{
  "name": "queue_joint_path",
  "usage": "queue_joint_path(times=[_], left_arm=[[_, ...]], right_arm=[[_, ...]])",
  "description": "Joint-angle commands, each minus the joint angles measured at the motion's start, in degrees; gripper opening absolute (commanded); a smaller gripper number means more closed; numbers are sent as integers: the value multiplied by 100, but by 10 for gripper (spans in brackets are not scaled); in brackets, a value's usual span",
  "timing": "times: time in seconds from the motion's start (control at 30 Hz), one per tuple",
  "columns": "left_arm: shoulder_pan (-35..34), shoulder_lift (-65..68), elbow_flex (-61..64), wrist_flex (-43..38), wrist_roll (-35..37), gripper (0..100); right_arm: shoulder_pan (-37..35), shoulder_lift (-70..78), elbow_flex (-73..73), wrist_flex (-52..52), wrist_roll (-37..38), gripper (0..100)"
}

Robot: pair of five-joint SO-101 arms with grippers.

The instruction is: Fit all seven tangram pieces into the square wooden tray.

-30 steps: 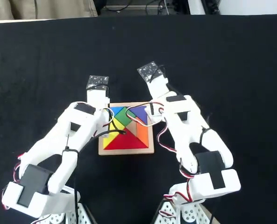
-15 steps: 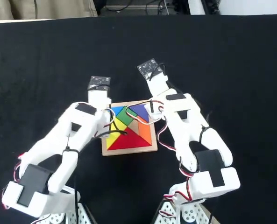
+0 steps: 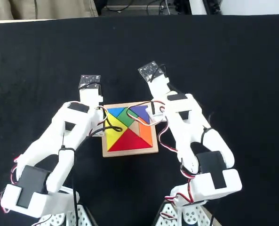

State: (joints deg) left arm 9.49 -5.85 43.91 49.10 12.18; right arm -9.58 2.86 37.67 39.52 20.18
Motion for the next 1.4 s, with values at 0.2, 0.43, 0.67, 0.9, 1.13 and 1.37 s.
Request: queue_joint_path(times=[0.2,0.43,0.67,0.9,1.13,1.37], left_arm=[[-57,-70,-303,-18,26,30],[-57,-70,-303,-18,35,30],[-66,-70,-277,-185,35,30],[-57,-53,-259,-721,9,30],[-338,-70,-312,-747,35,30],[-338,-9,-374,-1284,35,33]], right_arm=[[-114,-31,-242,167,79,11],[-360,-523,338,-176,343,11],[-378,-1244,980,-642,308,11],[-369,-1244,980,-651,308,11],[-193,-1244,963,-695,308,11],[9,-1253,927,-738,299,11]])
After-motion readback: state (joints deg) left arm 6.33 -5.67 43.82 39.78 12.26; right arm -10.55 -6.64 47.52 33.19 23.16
